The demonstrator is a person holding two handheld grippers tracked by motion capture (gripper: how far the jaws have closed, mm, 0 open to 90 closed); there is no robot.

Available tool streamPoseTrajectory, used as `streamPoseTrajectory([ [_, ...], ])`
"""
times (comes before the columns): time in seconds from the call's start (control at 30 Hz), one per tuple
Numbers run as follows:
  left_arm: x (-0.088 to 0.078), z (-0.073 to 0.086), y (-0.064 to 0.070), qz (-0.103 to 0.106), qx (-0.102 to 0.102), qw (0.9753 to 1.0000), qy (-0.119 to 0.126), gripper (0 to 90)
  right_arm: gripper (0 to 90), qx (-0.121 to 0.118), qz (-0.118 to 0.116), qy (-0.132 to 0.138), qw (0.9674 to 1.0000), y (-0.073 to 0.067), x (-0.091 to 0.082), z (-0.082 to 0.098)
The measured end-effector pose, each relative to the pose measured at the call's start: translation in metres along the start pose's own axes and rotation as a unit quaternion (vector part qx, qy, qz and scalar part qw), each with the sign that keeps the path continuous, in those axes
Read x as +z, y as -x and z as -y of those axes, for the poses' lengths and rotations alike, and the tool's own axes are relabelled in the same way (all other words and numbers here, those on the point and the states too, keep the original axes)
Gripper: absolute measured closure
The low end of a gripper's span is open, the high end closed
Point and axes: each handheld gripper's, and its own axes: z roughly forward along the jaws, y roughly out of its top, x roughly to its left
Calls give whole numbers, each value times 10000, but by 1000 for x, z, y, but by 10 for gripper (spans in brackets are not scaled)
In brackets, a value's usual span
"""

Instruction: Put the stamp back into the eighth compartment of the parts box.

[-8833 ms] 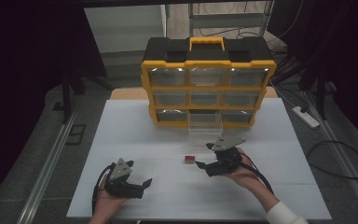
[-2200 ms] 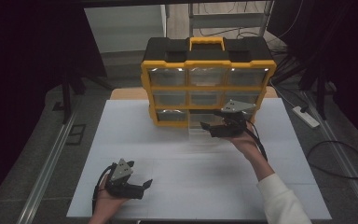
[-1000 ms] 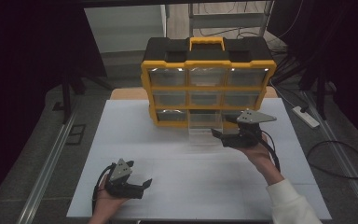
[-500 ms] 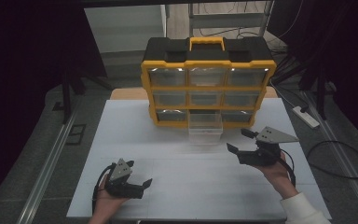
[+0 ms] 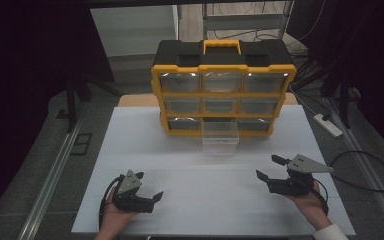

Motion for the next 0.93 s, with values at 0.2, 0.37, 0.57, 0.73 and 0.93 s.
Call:
streamPoseTrajectory([
  [0.2, 1, 0, 0, 1, 14, 10000, -18, 36, 225, 144, 101, -131, 9998, 5, -11, 20],
  [0.37, 1, -1, 1, 1, 30, 10000, -32, 36, 222, 190, 106, -216, 9995, 7, -8, 25],
  [0.57, 2, -1, 1, 3, 26, 10000, -22, 36, 222, 116, 67, -242, 9996, 5, -6, 25],
  [0.73, 2, -1, 1, 7, 25, 10000, -27, 37, 222, 113, 69, -249, 9996, 5, -6, 26],
  [0.93, 2, -1, 1, 2, 31, 10000, -22, 36, 222, 116, 77, -245, 9996, 6, -7, 26],
])
